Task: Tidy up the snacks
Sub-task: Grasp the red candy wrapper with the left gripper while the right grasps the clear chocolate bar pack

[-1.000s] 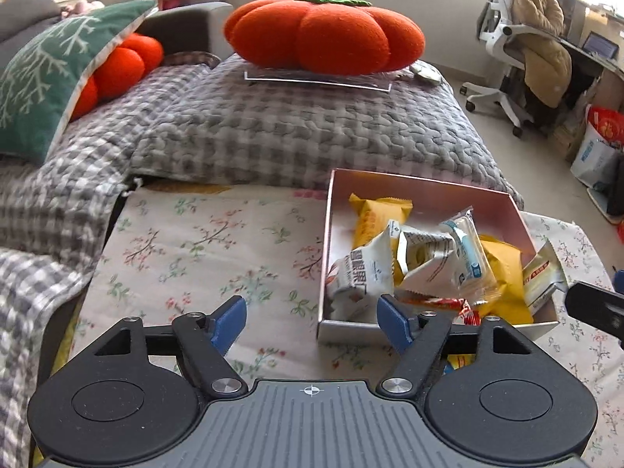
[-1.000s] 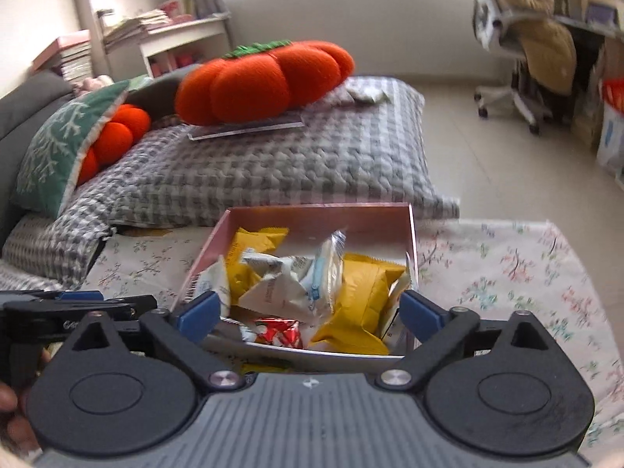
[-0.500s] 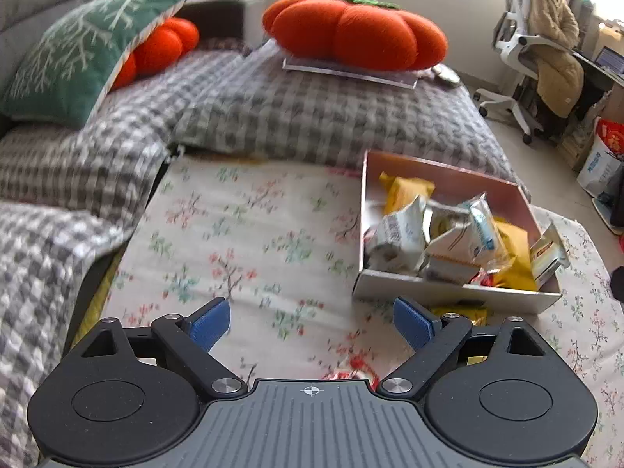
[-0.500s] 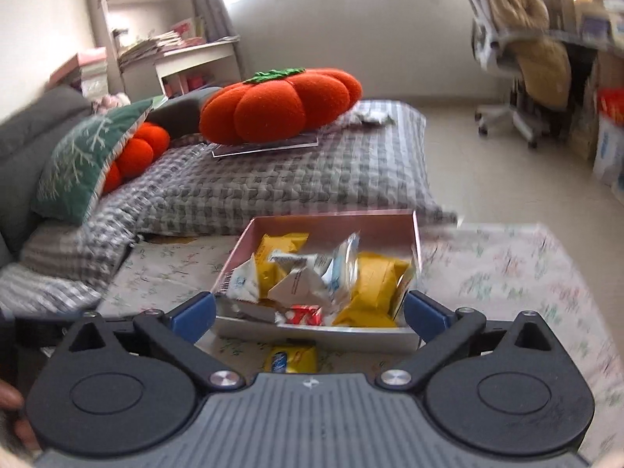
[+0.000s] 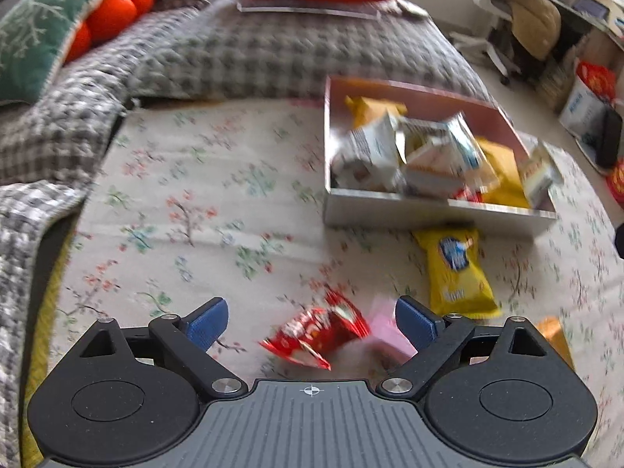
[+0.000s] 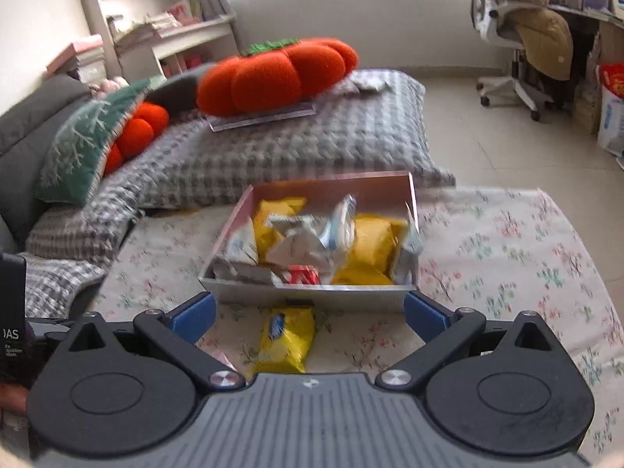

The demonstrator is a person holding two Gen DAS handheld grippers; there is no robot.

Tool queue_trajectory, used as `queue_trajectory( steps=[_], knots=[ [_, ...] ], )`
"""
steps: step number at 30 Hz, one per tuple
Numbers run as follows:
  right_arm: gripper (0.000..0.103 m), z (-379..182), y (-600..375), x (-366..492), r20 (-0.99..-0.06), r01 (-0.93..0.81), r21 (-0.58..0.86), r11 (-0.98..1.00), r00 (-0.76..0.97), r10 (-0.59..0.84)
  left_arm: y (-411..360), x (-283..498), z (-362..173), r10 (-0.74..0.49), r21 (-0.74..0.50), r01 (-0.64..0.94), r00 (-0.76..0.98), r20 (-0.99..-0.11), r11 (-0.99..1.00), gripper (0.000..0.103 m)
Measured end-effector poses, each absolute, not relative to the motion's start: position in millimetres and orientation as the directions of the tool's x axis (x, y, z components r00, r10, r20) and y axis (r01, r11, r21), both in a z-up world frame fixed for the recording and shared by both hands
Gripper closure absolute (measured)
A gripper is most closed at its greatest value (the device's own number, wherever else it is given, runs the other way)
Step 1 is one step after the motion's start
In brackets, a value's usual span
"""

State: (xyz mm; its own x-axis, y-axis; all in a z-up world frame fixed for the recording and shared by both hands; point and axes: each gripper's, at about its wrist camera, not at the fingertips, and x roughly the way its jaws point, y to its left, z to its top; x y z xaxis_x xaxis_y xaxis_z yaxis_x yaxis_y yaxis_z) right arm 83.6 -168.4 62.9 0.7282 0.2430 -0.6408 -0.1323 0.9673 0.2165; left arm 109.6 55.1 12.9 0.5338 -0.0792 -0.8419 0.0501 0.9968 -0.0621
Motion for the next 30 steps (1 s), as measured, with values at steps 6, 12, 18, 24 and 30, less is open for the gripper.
queue_trajectory(
  steps=[6,12,18,24,30],
  knots=[
    [0.005,46,-175,87,-0.738,-0.079,0.187,0.979,0.647,0.193,56,107,11,-0.090,-0.069,0.059,0.529,-0.844,0.996,0.009],
    [0.006,30,-181,69,-0.810,-0.041,0.167,0.985,0.563,0.160,37,98,12,-0.086,-0.017,0.131,0.543,-0.835,0.991,0.009],
    [0.012,7,-191,41,-0.865,0.041,0.162,0.986,0.487,0.121,26,93,11,-0.066,0.031,0.164,0.551,-0.832,0.986,0.009],
    [0.028,-15,-195,33,-0.908,0.118,0.147,0.982,0.410,0.087,27,94,7,-0.016,0.088,0.161,0.553,-0.833,0.983,0.009],
    [0.071,-25,-188,37,-0.926,0.117,0.114,0.987,0.371,0.063,41,100,3,0.006,0.100,0.143,0.545,-0.839,0.985,0.009]
  ],
)
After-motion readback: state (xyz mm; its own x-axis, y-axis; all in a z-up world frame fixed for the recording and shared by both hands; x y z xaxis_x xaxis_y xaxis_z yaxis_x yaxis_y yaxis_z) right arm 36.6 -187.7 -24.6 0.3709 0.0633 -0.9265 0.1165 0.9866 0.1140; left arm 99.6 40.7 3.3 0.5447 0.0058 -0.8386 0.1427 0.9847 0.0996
